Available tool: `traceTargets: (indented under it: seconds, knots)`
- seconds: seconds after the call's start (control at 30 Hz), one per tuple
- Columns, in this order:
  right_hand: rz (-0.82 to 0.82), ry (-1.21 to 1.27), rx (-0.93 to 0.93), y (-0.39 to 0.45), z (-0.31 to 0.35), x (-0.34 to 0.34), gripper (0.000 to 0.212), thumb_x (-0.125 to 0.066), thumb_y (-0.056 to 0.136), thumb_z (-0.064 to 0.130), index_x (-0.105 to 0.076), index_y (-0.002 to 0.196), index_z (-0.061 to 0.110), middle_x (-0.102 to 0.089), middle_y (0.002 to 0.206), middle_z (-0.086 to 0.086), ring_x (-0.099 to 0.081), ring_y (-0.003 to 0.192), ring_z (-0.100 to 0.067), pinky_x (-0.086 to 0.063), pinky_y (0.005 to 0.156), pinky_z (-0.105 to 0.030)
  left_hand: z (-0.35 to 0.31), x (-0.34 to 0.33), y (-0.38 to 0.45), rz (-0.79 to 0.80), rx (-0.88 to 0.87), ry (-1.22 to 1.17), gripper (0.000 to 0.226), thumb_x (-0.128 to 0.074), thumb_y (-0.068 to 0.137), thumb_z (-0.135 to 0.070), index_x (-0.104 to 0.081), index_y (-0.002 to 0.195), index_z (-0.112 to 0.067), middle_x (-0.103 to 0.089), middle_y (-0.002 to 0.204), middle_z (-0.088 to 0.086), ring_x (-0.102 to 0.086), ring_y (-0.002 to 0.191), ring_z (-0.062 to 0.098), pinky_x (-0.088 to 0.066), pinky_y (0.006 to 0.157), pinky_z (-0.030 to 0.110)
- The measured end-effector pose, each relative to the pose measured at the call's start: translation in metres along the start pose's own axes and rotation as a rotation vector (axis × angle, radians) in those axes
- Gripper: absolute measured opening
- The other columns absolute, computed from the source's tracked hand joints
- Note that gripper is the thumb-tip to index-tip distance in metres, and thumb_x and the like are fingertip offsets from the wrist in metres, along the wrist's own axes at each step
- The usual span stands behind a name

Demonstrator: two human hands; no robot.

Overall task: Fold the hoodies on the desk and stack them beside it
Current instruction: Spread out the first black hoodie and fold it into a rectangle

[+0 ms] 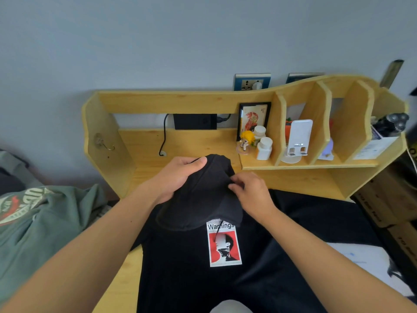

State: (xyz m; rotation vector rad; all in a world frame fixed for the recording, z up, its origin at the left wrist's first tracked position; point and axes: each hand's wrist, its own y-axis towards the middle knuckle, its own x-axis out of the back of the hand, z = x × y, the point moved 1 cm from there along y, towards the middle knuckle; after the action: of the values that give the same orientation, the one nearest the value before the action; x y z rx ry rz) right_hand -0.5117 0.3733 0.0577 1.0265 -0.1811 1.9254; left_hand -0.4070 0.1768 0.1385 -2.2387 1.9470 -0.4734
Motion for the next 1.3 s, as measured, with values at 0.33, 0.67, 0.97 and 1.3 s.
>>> traceTargets:
  seconds: [0.33, 0.67, 0.97, 1.3]
  knots:
    - [0.353, 0.268, -0.097, 0.013, 0.018, 0.085, 0.017, -0.062, 0.094, 0.008, -0.053, 0.080, 0.014, -0.069, 0.100, 0.012, -0.062, 0.089, 0.004, -0.049, 0.079, -0.019, -0.007, 0.024, 0.007, 0.085, -0.092, 0.787, 0.016, -0.078, 0.088, -0.038, -0.064, 0.095, -0.037, -0.067, 0.091, -0.017, -0.064, 0.084, 0.003, -0.047, 0.068, 0.016]
    - [0.115, 0.161, -0.252, 0.022, -0.009, 0.074, 0.031, -0.043, 0.101, 0.006, -0.062, 0.109, 0.028, -0.067, 0.106, 0.004, -0.061, 0.097, -0.015, -0.045, 0.081, -0.030, 0.016, 0.021, 0.001, 0.060, 0.070, 0.236, 0.022, -0.064, 0.099, -0.032, -0.072, 0.114, -0.018, -0.078, 0.106, -0.002, -0.074, 0.100, 0.016, -0.056, 0.085, 0.026]
    - [0.015, 0.342, -0.400, 0.030, -0.009, 0.075, 0.036, -0.034, 0.100, 0.005, -0.068, 0.097, 0.014, -0.066, 0.097, -0.010, -0.060, 0.089, -0.016, -0.048, 0.076, -0.032, 0.026, 0.007, -0.006, 0.143, 0.088, 0.194, 0.019, -0.060, 0.100, -0.029, -0.066, 0.119, -0.032, -0.075, 0.113, -0.014, -0.070, 0.105, 0.004, -0.049, 0.107, 0.034]
    - [0.940, 0.032, -0.267, -0.018, -0.035, 0.056, 0.027, -0.081, 0.081, 0.021, -0.069, 0.104, 0.029, -0.074, 0.102, 0.013, -0.068, 0.094, -0.003, -0.053, 0.079, -0.016, 0.072, 0.025, -0.005, 0.146, 0.129, 0.778, 0.022, -0.069, 0.095, -0.017, -0.065, 0.111, -0.032, -0.068, 0.103, -0.010, -0.064, 0.095, 0.006, -0.050, 0.085, 0.024]
